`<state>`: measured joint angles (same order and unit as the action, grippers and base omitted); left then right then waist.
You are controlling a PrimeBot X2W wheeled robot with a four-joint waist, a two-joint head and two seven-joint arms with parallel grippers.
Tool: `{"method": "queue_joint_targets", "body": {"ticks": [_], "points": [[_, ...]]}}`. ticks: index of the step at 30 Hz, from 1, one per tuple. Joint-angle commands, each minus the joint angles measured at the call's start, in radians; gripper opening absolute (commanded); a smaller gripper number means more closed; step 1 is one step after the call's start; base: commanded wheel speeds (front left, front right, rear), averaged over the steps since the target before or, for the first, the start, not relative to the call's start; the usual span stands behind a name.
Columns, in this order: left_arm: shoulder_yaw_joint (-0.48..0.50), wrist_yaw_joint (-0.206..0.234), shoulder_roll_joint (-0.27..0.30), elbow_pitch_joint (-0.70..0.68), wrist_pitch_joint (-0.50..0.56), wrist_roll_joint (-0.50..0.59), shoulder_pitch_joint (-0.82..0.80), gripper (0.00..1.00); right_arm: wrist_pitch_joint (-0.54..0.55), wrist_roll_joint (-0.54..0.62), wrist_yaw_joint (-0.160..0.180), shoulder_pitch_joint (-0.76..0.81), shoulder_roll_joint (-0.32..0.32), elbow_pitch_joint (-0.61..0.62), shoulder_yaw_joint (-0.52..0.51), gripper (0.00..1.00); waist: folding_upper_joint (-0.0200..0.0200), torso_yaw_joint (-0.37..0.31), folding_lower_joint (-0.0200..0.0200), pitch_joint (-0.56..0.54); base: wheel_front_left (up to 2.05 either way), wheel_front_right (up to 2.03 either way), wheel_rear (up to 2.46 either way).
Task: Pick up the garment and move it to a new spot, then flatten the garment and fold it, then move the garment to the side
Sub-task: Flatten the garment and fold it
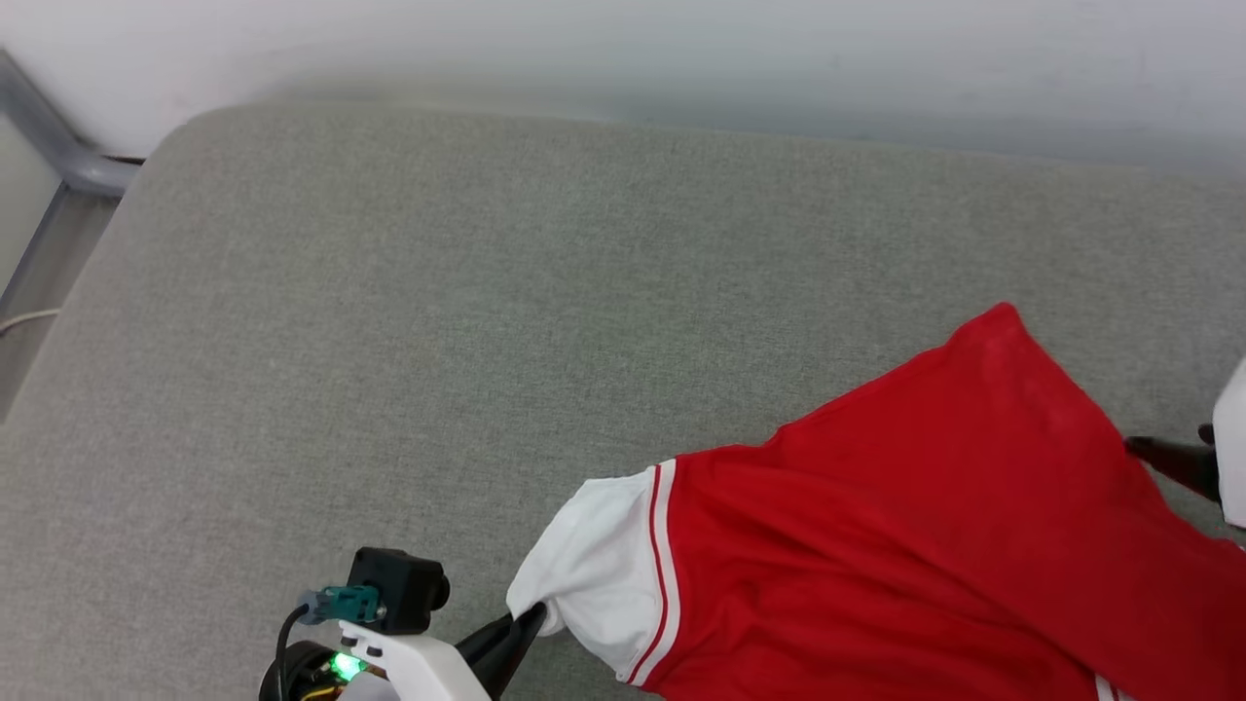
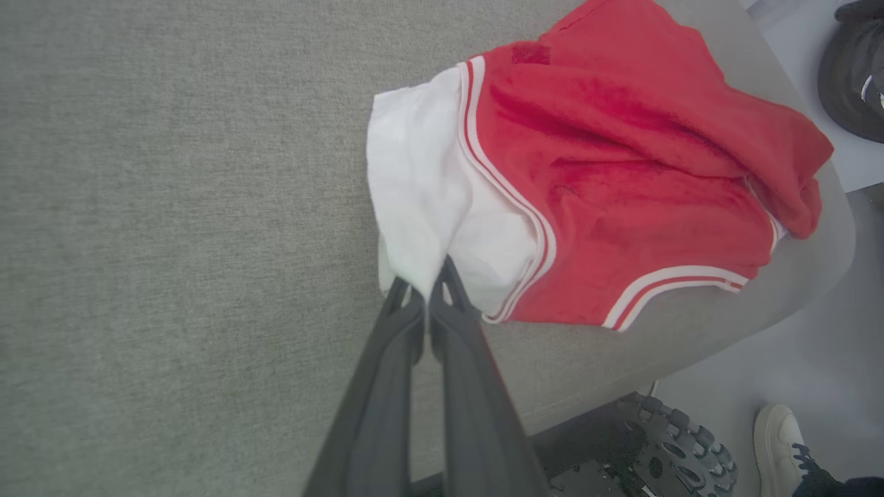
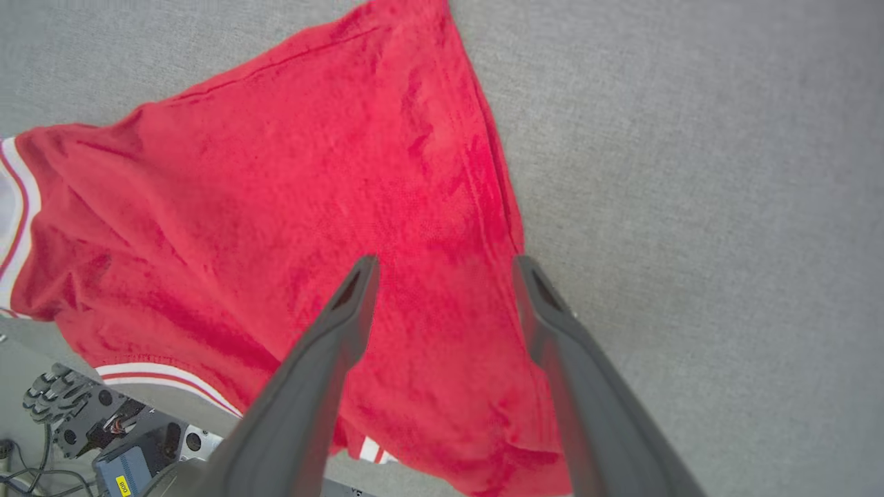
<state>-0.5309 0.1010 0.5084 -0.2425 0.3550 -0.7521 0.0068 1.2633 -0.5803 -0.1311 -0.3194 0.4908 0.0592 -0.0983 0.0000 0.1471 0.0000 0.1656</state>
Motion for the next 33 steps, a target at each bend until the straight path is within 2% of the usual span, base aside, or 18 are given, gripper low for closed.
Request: {"method": "queue_joint_targets", "body": {"ticks": [1,7,14,19,28,29,30,31,33], "points": [[-0.004,-0.002,-0.001,-0.01,0.003,0.009,-0.023,0.0,0.019,0.024,0.001,-0.055,-0.015,-0.011,0.011,1.0,0.0,0.039,0.0,0.049,0.0,0.0,0.0],[-0.026,-0.016,-0.018,-0.031,0.009,0.03,-0.075,0.0,0.059,0.117,0.001,-0.216,-0.042,-0.11,0.03,1.0,0.0,0.114,0.0,0.143,0.0,0.0,0.0],[-0.047,-0.033,-0.036,-0.037,0.006,0.05,-0.12,0.0,0.05,0.205,0.001,-0.346,-0.022,-0.249,0.041,1.0,0.0,0.182,0.0,0.219,0.0,0.0,0.0],[-0.059,-0.039,-0.048,-0.037,0.001,0.057,-0.139,0.0,0.049,0.238,0.001,-0.363,-0.003,-0.32,0.056,1.0,0.0,0.212,0.0,0.248,0.0,0.0,0.0],[-0.067,-0.045,-0.062,-0.021,-0.006,0.058,-0.157,0.0,0.039,0.238,0.001,-0.294,0.001,-0.404,0.129,1.0,0.0,0.238,0.0,0.272,0.0,0.0,0.0],[-0.068,-0.045,-0.063,-0.018,-0.006,0.057,-0.157,0.0,0.049,0.229,0.001,-0.28,0.001,-0.413,0.139,0.78,0.0,0.24,0.0,0.272,0.0,0.0,0.0],[-0.068,-0.045,-0.064,-0.015,-0.006,0.057,-0.156,0.0,0.056,0.221,0.001,-0.267,0.0,-0.417,0.149,0.19,0.0,0.241,0.0,0.272,0.0,0.0,0.0],[-0.068,-0.044,-0.065,-0.013,-0.007,0.056,-0.157,0.0,0.056,0.213,0.0,-0.257,0.001,-0.417,0.16,0.0,0.0,0.242,0.0,0.272,0.0,0.0,0.0],[-0.067,-0.042,-0.067,-0.009,-0.009,0.051,-0.158,0.0,0.032,0.205,0.0,-0.249,0.01,-0.41,0.171,0.0,0.0,0.242,0.0,0.269,0.0,0.0,0.0]]}}
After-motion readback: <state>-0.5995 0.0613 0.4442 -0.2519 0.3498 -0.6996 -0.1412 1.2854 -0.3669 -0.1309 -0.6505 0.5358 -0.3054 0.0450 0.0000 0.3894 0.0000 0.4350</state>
